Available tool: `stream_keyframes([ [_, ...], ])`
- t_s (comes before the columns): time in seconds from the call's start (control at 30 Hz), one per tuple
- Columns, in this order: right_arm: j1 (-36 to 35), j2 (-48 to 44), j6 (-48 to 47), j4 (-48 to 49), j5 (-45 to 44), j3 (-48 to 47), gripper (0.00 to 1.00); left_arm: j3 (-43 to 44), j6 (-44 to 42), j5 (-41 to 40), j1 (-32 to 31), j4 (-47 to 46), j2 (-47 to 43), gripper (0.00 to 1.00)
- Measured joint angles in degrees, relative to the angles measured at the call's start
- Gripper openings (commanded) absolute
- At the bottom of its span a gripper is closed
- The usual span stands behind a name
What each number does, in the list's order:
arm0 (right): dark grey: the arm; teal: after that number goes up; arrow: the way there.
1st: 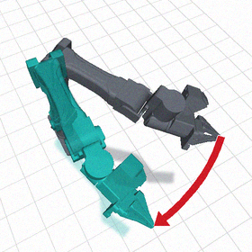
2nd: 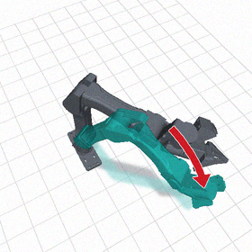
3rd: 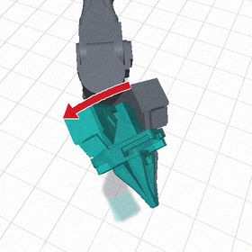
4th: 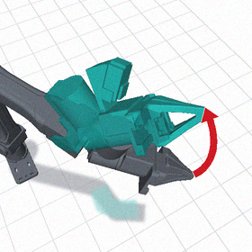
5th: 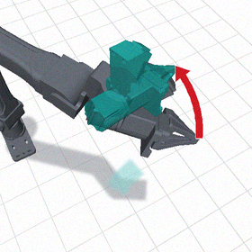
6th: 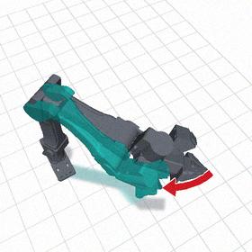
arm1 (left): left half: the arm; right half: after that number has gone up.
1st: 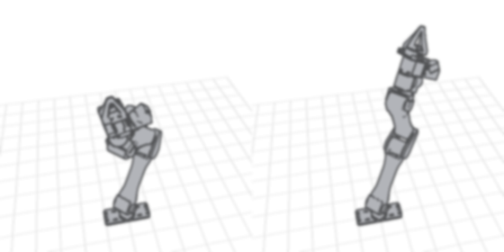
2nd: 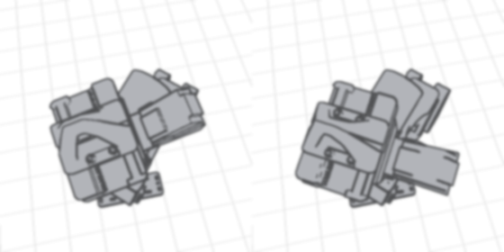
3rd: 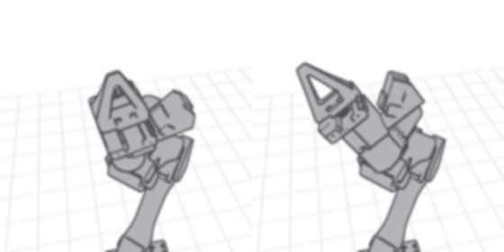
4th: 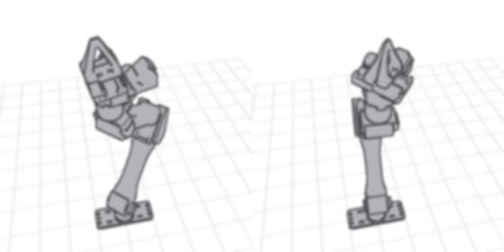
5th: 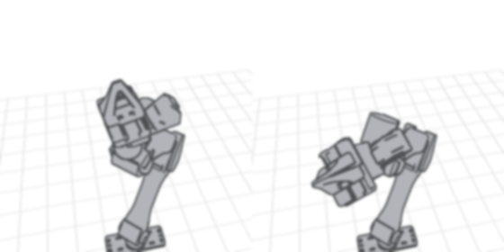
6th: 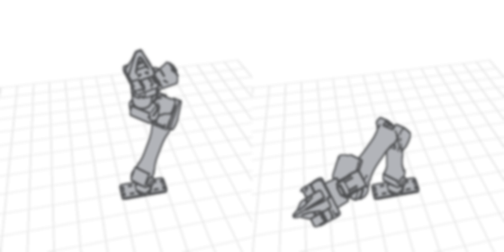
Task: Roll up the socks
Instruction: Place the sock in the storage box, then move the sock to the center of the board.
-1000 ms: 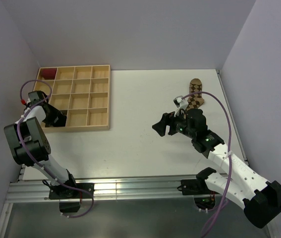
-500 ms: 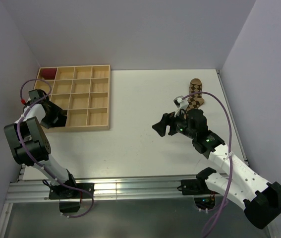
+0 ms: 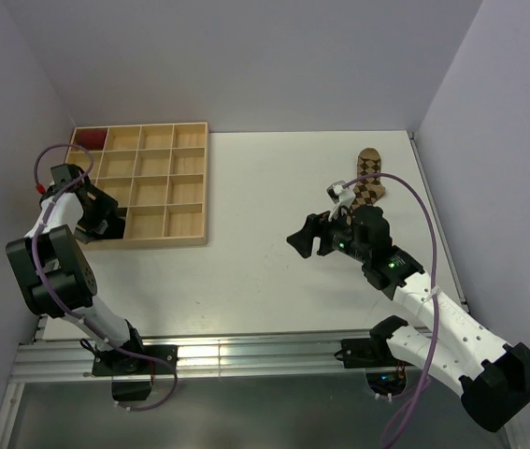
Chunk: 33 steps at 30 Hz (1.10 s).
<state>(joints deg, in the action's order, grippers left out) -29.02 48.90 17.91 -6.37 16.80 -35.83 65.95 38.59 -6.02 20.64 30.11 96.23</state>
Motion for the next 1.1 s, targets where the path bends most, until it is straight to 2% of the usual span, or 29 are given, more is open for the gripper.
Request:
stream_keyframes([
  [0.33,0.0,0.0,0.0,-0.2,-0.7,0.0,0.84,0.3,-0.2,-1.7,0.0,5.1,-6.8,0.97],
  [0.6,0.0,2.8,2.0,-3.0,-5.5,-1.3,0.87,1.6,-2.0,2.0,-0.1,6.0,-22.5,0.98],
  [0.77,0.7,7.8,5.3,-5.7,-11.1,-4.8,0.86,-3.1,-3.4,5.2,-1.3,2.7,-32.6,0.97],
  [0.9,3.9,14.8,7.4,-7.0,-15.2,-8.8,0.86,-8.5,-4.2,8.2,-8.0,-0.1,-36.7,0.97],
  [1.1,10.1,27.6,9.6,-7.3,-19.1,-13.4,0.84,-17.0,-4.4,13.3,-22.2,-6.4,-38.9,0.96],
])
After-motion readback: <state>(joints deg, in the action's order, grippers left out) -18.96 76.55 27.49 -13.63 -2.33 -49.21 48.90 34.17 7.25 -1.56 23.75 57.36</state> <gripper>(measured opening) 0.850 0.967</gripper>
